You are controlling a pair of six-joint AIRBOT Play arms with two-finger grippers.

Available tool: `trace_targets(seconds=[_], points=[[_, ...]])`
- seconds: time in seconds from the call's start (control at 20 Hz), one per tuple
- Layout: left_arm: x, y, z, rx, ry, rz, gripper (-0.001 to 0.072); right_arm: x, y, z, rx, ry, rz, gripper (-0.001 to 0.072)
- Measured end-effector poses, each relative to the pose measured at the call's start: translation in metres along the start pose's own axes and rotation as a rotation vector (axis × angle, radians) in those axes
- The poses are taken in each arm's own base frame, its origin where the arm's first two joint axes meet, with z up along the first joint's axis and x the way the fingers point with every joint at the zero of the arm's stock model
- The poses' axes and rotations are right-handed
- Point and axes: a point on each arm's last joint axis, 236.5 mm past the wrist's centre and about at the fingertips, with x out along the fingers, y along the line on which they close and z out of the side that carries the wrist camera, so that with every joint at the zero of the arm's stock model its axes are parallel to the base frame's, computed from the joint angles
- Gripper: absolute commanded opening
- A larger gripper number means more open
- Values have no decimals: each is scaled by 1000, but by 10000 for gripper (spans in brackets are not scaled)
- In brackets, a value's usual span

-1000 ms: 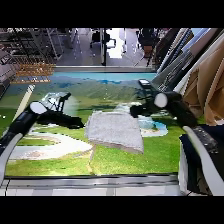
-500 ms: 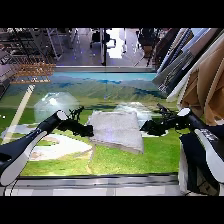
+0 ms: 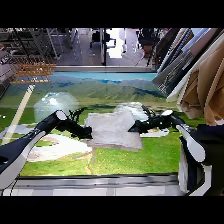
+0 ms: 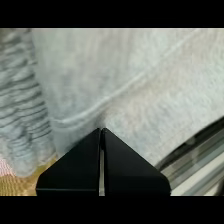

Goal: Fold the clothes and pants, and hang the long-sleeved shirts on hangers.

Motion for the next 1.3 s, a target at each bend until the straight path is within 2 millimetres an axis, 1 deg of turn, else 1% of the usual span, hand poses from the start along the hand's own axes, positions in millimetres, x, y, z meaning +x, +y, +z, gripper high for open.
trace_targets(seconds=[0.05,0.1,0.15,0.2,0.25,0.3,0.35,0.4,0.45,0.5,0.55,0.6,0.65,0.7,0.75,0.8,0.85,0.9,0.95,1.0,1.1,1.25,1.3], points=[[-13,-13,-4,26,-3,-17,11,-8,17,8,-35,-10,2,27],[-26,-25,-8,55,-7,-29,11,-22,38,20,-79,-42,-7,27],[-41,-38,-13,91,-14,-38,11,-40,56,29,-118,-75,-39,27],[-58,-52,-21,129,-20,-50,12,-64,75,38,-151,-114,-84,27],[-74,-66,-30,168,-27,-62,12,-92,92,46,-175,-168,-135,27],[-88,-77,-38,206,-35,-69,12,-128,110,54,-191,-244,-194,27],[-102,-87,-47,247,-46,-73,12,-164,123,59,-200,-323,-253,27],[-115,-97,-54,287,-62,-77,12,-207,137,61,-203,-418,-309,27],[-127,-106,-62,323,-77,-79,12,-249,149,59,-195,-510,-356,27],[-137,-113,-68,350,-90,-80,12,-294,159,51,-175,-610,-404,27],[-145,-119,-75,377,-101,-80,12,-335,162,40,-144,-698,-452,26],[-151,-122,-80,395,-109,-77,12,-376,161,23,-99,-786,-509,26],[-157,-125,-85,413,-117,-70,12,-411,154,2,-45,-853,-569,26],[-161,-125,-88,427,-121,-61,12,-443,144,-24,26,-909,-637,26],[-163,-124,-90,439,-125,-49,12,-470,130,-51,104,-950,-704,26],[-165,-122,-92,451,-126,-33,12,-492,113,-84,198,-977,-769,28],[-165,-119,-94,460,-122,-19,12,-504,95,-117,287,-972,-819,27],[-165,-115,-95,468,-119,-4,12,-507,79,-147,374,-955,-843,27],[-164,-112,-96,473,-115,7,12,-506,64,-175,465,-939,-853,27],[-162,-108,-98,477,-108,16,12,-501,48,-202,560,-925,-849,27],[-160,-103,-100,478,-97,27,12,-480,18,-245,731,-887,-800,28],[-159,-101,-96,482,-115,39,12,-436,-30,-306,1011,-767,-738,39],[-159,-100,-93,481,-127,45,12,-418,-44,-326,1104,-707,-721,230]])
